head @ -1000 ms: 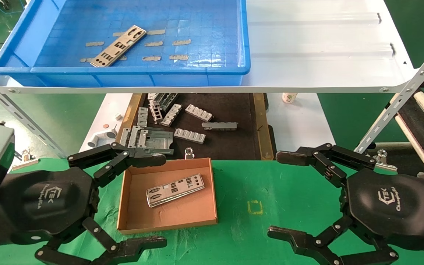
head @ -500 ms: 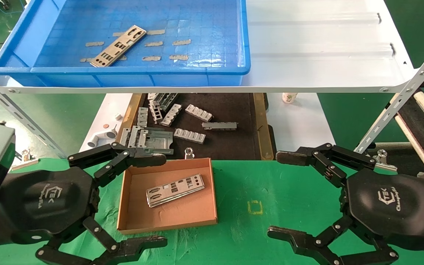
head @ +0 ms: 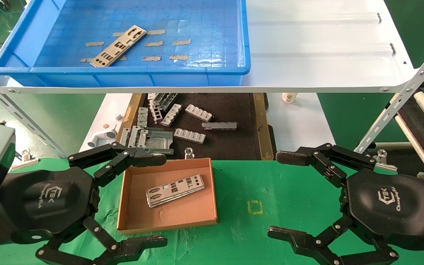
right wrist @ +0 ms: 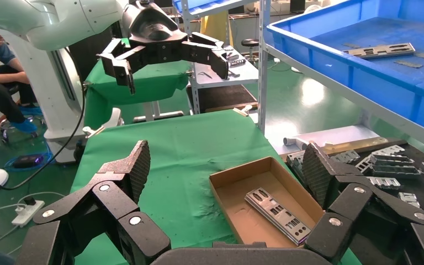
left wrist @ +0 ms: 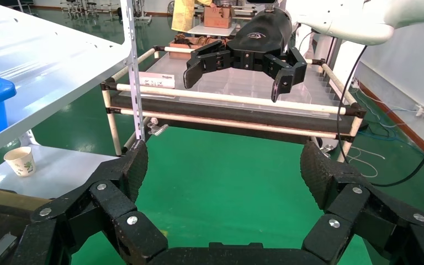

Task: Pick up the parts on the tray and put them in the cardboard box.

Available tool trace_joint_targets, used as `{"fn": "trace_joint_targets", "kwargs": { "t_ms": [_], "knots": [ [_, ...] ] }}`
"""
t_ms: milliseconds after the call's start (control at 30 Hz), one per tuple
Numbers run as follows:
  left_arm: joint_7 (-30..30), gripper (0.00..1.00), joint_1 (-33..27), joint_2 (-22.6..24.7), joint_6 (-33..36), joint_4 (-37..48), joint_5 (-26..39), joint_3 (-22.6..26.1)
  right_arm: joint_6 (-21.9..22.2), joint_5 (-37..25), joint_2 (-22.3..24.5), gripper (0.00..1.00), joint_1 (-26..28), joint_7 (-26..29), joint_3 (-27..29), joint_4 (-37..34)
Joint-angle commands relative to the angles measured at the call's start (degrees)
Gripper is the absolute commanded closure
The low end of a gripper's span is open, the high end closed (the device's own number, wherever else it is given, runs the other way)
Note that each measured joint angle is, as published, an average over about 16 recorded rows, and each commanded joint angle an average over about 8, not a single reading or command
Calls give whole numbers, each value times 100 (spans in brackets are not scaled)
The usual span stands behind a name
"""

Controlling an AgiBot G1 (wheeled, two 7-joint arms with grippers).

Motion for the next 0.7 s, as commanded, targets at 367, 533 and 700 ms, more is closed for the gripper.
{"fn": "trace_joint_targets", "kwargs": {
  "t_ms": [367, 533, 700],
  "knots": [
    [0, 0, 0, 0, 0, 0, 0, 0, 0, 0, 0, 0, 0, 0, 0, 0],
    [0, 0, 0, 0, 0, 0, 0, 0, 0, 0, 0, 0, 0, 0, 0, 0],
    [0, 0, 0, 0, 0, 0, 0, 0, 0, 0, 0, 0, 0, 0, 0, 0]
  ]
}}
